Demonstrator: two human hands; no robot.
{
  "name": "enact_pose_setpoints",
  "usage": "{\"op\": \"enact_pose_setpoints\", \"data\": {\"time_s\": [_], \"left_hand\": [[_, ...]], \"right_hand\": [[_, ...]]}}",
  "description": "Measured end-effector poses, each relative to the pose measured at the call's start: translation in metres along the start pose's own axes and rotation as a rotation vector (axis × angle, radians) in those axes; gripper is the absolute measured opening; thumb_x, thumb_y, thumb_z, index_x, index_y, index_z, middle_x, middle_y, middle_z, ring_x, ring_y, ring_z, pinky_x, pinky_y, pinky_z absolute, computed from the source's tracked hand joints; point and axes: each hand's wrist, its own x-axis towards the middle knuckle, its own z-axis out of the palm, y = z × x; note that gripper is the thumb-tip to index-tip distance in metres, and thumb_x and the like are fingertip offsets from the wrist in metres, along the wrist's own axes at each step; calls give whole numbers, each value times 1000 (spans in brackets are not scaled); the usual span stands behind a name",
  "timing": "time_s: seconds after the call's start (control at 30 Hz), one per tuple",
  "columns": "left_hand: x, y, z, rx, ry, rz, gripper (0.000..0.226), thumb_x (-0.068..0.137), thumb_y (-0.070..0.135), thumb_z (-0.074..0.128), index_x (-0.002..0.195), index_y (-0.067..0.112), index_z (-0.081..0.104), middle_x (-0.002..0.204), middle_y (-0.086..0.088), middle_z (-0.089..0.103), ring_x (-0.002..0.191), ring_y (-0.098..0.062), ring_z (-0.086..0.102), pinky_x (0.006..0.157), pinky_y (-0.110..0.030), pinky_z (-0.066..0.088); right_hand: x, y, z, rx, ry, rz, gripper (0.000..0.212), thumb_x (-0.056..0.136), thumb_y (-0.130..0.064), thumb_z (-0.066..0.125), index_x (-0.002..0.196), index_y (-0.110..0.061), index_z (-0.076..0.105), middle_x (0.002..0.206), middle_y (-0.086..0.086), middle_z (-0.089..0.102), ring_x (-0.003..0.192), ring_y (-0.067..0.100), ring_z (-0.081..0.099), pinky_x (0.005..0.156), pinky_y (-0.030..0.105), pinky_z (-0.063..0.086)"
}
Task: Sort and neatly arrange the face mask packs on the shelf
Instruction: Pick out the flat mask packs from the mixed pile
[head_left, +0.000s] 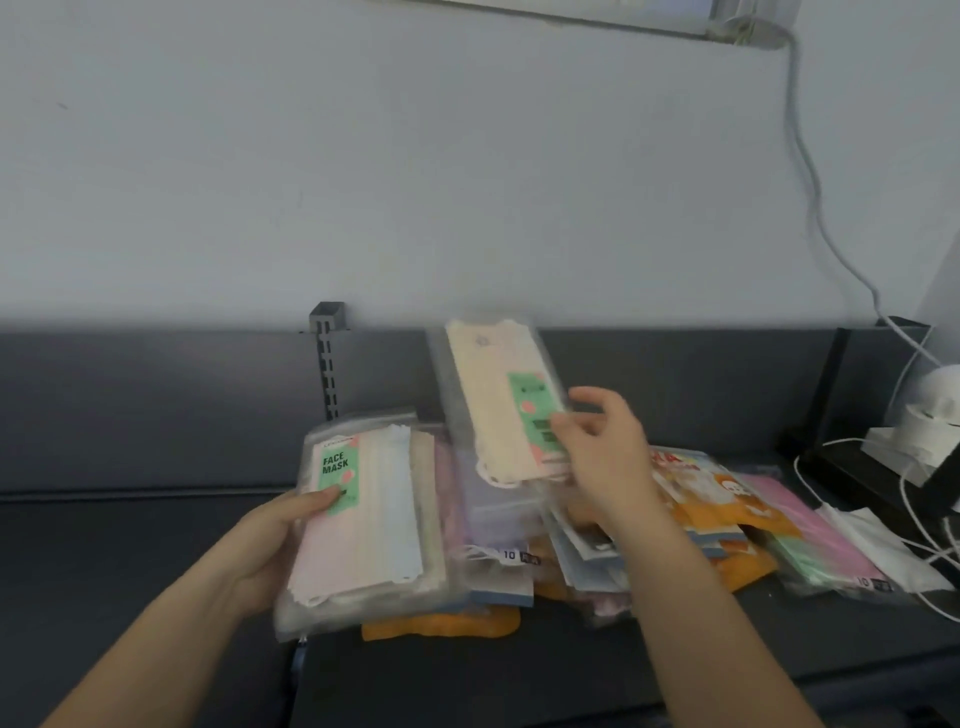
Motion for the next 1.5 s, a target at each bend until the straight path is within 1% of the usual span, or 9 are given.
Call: {"op": "enact_pose_setpoints", "data": {"time_s": [0.2, 0.33, 0.5, 0.67, 0.87, 1.07, 1.17, 1.37, 1.5], "left_hand": [[-5, -8, 2, -141, 21, 37, 56, 90, 56, 52, 109, 6, 69, 103, -27, 73, 90, -43, 72, 80, -52, 53], [-9, -6, -11, -110, 83, -43, 57, 76, 23, 70, 128, 2, 60, 113, -28, 71, 92, -46, 72, 66, -52, 61], [-20, 9, -55, -137, 203, -12, 53, 76, 17, 65, 126, 0, 59, 103, -28, 73, 72, -43, 74, 53, -53, 60], [-26, 16, -73, -108, 191, -11, 59, 75, 22, 65, 130, 2, 59, 110, -27, 71, 74, -42, 74, 61, -57, 60], [-20, 9, -42, -55, 89, -65, 54, 77, 22, 66, 125, -1, 62, 107, -29, 72, 74, -44, 74, 58, -56, 60], [-9, -3, -17, -95, 61, 14, 75, 82, 69, 49, 111, 3, 67, 99, -30, 73, 76, -42, 74, 64, -52, 61], [-8, -9, -21, -59, 109, -25, 62, 79, 46, 68, 117, -2, 65, 96, -31, 73, 73, -42, 73, 73, -51, 58], [-15, -3, -54, -48, 248, -41, 59, 73, 25, 71, 124, -4, 61, 96, -30, 71, 68, -38, 71, 73, -48, 57], [-18, -1, -63, -123, 278, 11, 39, 89, 26, 63, 119, 1, 61, 69, -22, 72, 49, -33, 70, 43, -43, 57]], "right_hand": [[-52, 5, 87, -392, -505, -93, 29, 96, -37, 61, 123, -29, 53, 97, -13, 66, 83, -1, 67, 64, 21, 57], [-46, 10, 84, -399, -495, -68, 48, 94, -56, 54, 136, -34, 48, 125, -9, 58, 108, 7, 61, 92, 36, 56], [-30, 41, 41, -909, -893, -129, 93, 81, -65, 64, 153, -52, 7, 165, -13, -3, 152, 20, 2, 119, 52, 18], [-26, 41, 26, -640, -643, -264, 51, 99, -44, 51, 146, -50, 31, 126, -17, 58, 103, -2, 57, 87, 25, 52], [-37, 4, 38, -373, -195, -469, 36, 105, -38, 37, 140, -39, 43, 93, -24, 59, 83, -9, 60, 65, 15, 52], [-84, -4, 100, -897, -687, -869, 50, 99, -37, 46, 147, -34, 32, 152, -4, 39, 136, 21, 37, 112, 52, 32], [-90, -3, 104, -871, -1007, -764, 66, 97, -49, 51, 154, -34, 21, 162, -9, 20, 148, 17, 18, 119, 53, 19], [-45, 22, 49, -979, -843, -515, 76, 90, -41, 61, 153, -41, 19, 164, -12, 13, 151, 10, 9, 122, 48, 14], [-34, 37, 46, -907, -599, -572, 40, 102, -44, 41, 140, -33, 48, 131, -8, 60, 113, 6, 56, 96, 28, 47]]}}
